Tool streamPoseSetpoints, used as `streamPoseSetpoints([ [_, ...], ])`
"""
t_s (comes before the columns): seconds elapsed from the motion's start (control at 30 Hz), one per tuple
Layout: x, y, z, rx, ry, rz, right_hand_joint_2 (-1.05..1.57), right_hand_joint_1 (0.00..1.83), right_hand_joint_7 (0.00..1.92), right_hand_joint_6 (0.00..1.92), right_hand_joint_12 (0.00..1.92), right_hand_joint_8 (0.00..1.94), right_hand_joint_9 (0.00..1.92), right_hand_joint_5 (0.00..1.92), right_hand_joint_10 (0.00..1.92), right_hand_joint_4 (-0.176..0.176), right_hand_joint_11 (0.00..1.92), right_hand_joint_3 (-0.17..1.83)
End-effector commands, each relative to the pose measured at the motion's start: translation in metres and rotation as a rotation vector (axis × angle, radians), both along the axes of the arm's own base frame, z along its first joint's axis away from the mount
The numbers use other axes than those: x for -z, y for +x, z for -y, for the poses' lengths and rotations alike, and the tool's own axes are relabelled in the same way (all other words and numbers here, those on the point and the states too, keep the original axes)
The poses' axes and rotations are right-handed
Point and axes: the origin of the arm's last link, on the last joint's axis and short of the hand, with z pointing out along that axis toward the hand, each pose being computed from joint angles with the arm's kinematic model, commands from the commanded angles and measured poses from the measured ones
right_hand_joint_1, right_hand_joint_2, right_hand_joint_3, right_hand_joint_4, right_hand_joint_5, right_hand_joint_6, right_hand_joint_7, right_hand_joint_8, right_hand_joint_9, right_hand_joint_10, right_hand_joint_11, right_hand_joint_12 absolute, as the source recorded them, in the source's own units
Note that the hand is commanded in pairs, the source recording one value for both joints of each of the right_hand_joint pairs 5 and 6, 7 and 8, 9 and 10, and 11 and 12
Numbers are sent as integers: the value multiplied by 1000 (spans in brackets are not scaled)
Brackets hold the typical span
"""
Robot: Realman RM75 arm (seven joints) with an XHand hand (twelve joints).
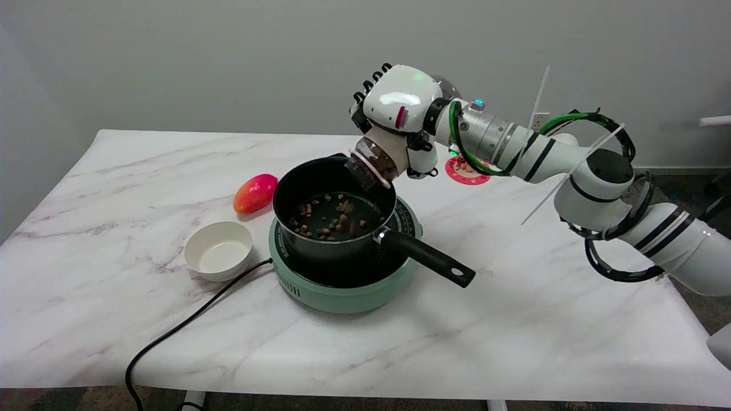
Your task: Place the bottle onto the table.
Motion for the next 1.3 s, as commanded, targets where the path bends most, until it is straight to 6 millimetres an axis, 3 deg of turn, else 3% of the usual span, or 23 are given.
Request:
streamPoseSetpoints([
  [0.03, -19, 50, -4, 96, 68, 537, 1129, 1629, 1920, 1920, 1260, 1920, 1462, 1920, 1462, 0, 1260, 942],
  [0.13, -25, 60, -6, 98, 73, 601, 1121, 1640, 1920, 1920, 1261, 1920, 1462, 1920, 1462, 0, 1261, 932],
  [0.33, -38, 69, -8, 45, 27, 573, 1129, 1640, 1920, 1920, 1262, 1920, 1460, 1920, 1460, 0, 1262, 930],
  [0.47, -50, 67, -6, 122, 37, 739, 1123, 1643, 1920, 1920, 1261, 1920, 1457, 1920, 1457, 0, 1261, 926],
  [0.73, -67, 43, 0, 248, -3, 918, 1100, 1658, 1920, 1920, 1264, 1920, 1452, 1920, 1452, 0, 1264, 947],
  [0.93, -87, 13, 2, 401, 18, 1253, 1100, 1662, 1920, 1920, 1265, 1920, 1450, 1920, 1450, 0, 1265, 953],
  [1.3, -148, -26, -30, 340, 22, 1595, 1056, 1696, 1920, 1920, 1272, 1920, 1472, 1920, 1472, 0, 1272, 1004],
])
